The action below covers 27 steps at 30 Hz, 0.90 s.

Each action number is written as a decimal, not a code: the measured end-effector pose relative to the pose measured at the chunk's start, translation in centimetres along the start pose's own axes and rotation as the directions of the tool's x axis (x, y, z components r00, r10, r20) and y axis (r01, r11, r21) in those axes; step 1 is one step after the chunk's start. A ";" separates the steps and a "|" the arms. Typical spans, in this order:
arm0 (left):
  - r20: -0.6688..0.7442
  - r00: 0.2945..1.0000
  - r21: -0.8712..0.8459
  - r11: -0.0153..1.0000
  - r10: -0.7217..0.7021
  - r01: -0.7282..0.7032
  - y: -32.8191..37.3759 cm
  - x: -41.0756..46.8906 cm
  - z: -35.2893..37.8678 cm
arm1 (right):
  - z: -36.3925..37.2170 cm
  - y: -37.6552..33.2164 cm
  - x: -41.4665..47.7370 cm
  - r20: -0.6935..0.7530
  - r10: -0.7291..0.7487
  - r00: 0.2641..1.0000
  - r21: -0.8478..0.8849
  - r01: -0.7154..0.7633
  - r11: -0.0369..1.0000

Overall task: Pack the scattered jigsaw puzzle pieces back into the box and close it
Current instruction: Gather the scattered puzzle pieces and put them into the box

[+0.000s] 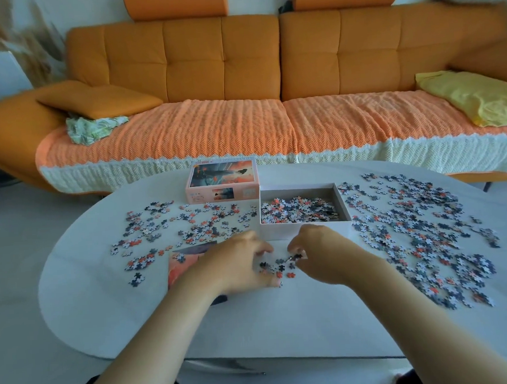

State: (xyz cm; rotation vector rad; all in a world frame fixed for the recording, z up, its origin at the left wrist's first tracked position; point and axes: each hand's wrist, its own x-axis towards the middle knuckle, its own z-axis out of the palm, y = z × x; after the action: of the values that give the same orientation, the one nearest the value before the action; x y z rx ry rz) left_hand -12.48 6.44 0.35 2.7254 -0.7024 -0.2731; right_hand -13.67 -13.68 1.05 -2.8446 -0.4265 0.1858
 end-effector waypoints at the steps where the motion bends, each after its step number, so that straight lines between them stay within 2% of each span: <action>1: 0.015 1.000 0.011 1.000 -0.003 0.003 -0.1 -0.3 0.4 | 0.2 -0.1 -0.1 0.009 0.016 1.000 -0.001 -0.016 1.000; 7: -0.083 0.994 -0.080 0.994 0.068 -0.075 0.9 -0.7 2.0 | 1.0 -1.1 -0.3 0.008 -0.023 1.000 0.003 0.023 1.000; 11: -0.062 0.997 -0.106 0.993 0.037 -0.044 0.5 -0.9 1.8 | 0.0 -0.8 -0.9 0.067 0.022 0.998 0.111 -0.030 0.993; 14: -0.033 0.998 -0.118 0.992 0.047 -0.051 0.7 -1.1 1.8 | -0.1 -1.1 -1.1 0.117 0.002 0.993 0.112 -0.015 0.994; 27: -0.135 0.991 -0.215 0.976 -0.015 -0.014 1.4 -0.9 1.9 | -0.1 -1.7 -0.6 0.061 0.044 0.997 0.242 -0.058 0.968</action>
State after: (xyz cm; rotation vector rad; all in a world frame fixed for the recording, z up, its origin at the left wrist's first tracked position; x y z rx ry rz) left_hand -14.31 5.28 -0.81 2.5096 -0.5970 -0.1519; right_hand -14.66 -12.32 1.68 -2.6143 -0.3175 0.3055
